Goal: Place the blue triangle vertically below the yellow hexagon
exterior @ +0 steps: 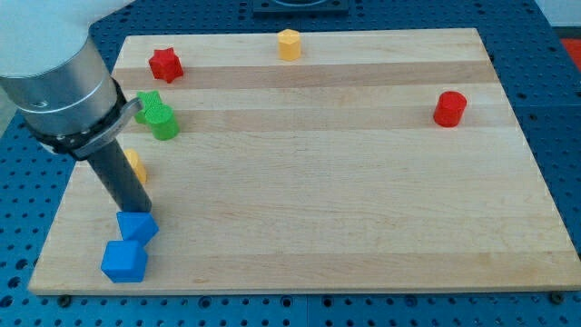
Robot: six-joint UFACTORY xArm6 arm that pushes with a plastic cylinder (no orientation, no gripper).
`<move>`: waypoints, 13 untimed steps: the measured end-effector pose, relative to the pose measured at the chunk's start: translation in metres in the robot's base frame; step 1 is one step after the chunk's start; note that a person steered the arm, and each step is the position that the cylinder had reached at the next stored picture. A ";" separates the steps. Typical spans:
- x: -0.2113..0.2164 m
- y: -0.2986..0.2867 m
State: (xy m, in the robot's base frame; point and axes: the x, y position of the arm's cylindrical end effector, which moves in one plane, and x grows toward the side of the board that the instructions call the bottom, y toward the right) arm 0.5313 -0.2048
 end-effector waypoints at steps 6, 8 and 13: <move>0.057 -0.049; 0.053 -0.039; 0.017 0.086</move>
State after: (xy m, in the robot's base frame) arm 0.5482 -0.1186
